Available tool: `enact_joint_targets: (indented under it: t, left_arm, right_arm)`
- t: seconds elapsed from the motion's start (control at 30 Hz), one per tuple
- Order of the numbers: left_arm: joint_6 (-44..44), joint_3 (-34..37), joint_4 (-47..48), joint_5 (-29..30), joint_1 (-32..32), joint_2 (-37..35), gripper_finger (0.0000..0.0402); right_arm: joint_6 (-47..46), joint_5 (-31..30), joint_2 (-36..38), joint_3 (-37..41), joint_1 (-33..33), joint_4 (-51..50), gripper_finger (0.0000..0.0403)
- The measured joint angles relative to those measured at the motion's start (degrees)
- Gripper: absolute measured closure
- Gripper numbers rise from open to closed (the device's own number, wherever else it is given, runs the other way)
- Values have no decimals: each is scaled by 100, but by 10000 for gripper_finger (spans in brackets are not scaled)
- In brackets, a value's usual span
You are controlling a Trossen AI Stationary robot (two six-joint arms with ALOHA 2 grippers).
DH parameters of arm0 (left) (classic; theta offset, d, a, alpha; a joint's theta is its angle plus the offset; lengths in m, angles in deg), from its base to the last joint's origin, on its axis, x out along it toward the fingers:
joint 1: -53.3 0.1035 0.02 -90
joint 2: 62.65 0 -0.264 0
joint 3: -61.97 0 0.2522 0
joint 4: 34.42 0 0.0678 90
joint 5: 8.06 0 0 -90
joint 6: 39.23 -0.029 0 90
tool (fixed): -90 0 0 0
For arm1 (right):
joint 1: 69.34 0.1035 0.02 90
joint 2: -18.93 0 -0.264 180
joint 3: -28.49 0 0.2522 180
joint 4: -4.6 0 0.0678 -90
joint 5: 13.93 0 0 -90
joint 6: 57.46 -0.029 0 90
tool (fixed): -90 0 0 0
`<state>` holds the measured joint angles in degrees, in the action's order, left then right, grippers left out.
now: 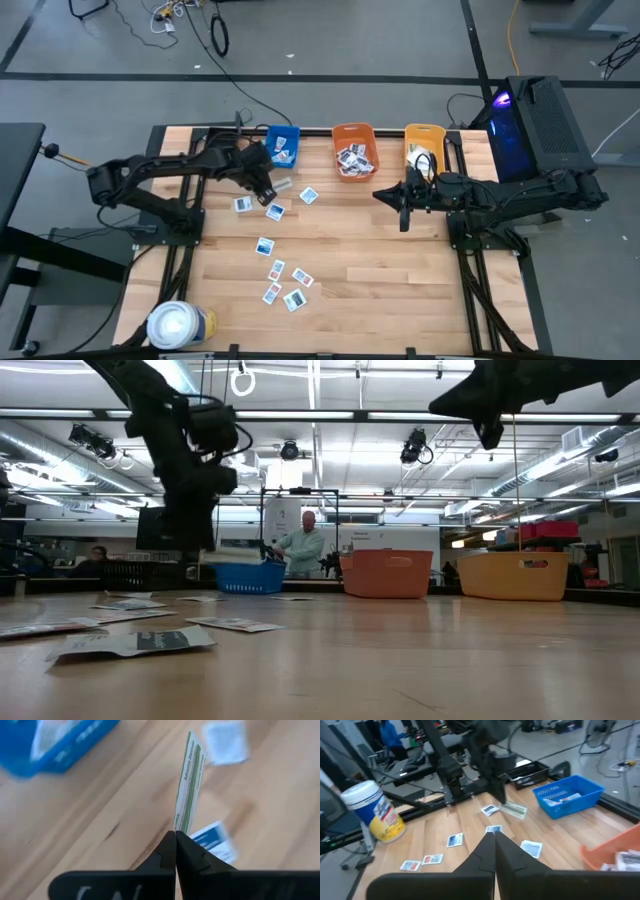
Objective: Pick & Place First Aid Supplies
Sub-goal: Put the bandage into the yellow bin
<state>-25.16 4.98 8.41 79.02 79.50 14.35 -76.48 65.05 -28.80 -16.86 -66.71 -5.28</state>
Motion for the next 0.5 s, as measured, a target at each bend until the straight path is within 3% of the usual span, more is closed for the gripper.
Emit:
enact_joint_targets:
  t: [0.17, 0.5]
  left_arm:
    - [-22, -215, -370, -160, -148, -162, 401]
    - [-626, -1167, -552, -133, -645, -165, 401]
  right_arm:
    - [-278, -371, 0, 0, -2, 2, 403]
    - [-1203, -540, 0, 0, -2, 46, 377]
